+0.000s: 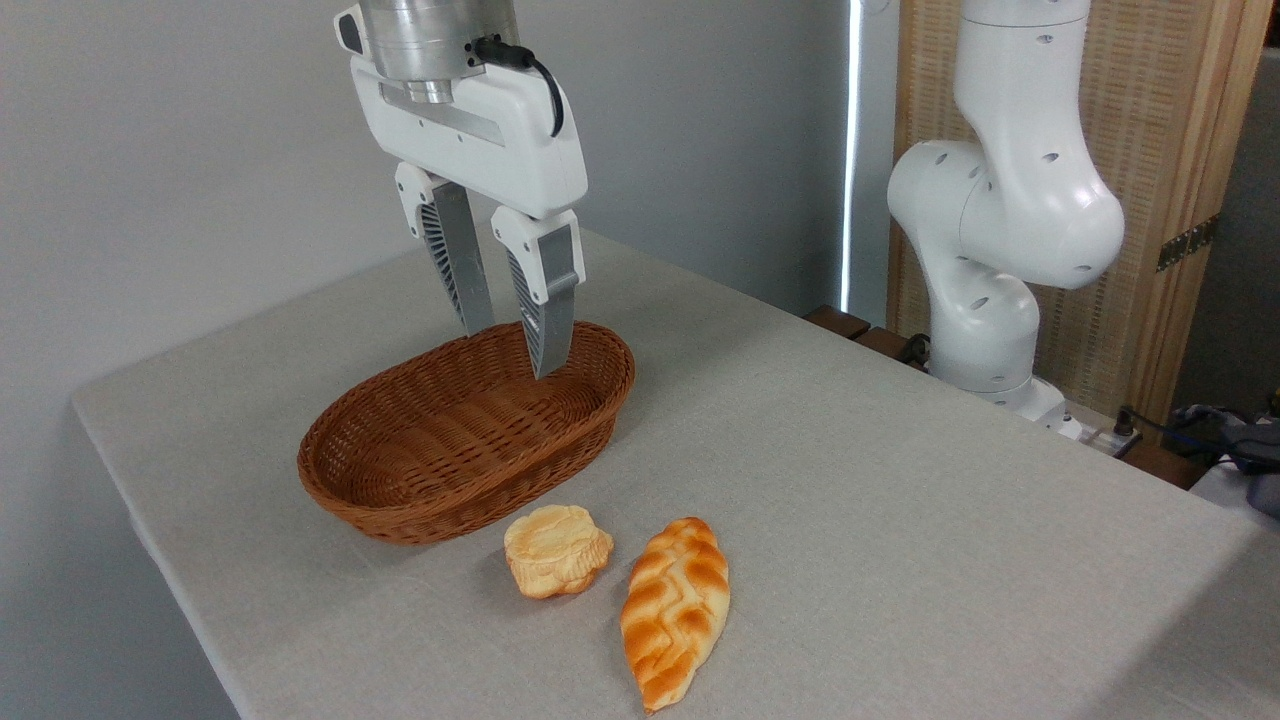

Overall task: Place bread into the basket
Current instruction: 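Move the open gripper from above the basket toward the braided loaf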

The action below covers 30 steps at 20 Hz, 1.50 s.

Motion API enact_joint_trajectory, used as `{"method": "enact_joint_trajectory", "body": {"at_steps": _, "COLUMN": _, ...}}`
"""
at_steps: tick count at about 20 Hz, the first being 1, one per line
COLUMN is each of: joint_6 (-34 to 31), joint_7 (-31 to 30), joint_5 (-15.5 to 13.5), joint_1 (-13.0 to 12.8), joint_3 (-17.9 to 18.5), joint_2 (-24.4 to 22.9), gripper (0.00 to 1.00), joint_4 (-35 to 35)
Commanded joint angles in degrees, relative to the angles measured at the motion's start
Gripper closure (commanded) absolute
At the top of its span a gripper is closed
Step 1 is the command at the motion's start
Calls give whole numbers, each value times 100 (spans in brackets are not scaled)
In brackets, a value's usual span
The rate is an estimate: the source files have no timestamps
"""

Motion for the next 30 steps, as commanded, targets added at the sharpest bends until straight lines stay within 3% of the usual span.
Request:
{"method": "enact_joint_trajectory", "body": {"at_steps": 1, "joint_6": -226, "joint_7": 58, "joint_5": -109, "joint_1": 8, "joint_3": 76, "joint_2": -39, "gripper": 0, "joint_4": 29}}
{"method": "enact_joint_trajectory", "body": {"at_steps": 19, "joint_6": -305, "joint_7": 94, "joint_5": -100, "joint_1": 0, "joint_3": 93, "joint_2": -153, "gripper": 0, "joint_4": -23}}
{"method": "enact_joint_trajectory", "body": {"at_steps": 22, "joint_6": -296, "joint_7": 94, "joint_5": -92, "joint_1": 0, "joint_3": 260, "joint_2": -232, "gripper": 0, "joint_4": -59}}
{"method": "enact_joint_trajectory", "body": {"at_steps": 26, "joint_6": -261, "joint_7": 137, "joint_5": -74, "joint_1": -9, "joint_3": 462, "joint_2": -758, "gripper": 0, "joint_4": -663}}
{"method": "enact_joint_trajectory", "body": {"at_steps": 30, "joint_6": -209, "joint_7": 181, "joint_5": -39, "joint_1": -9, "joint_3": 576, "joint_2": -935, "gripper": 0, "joint_4": -875}}
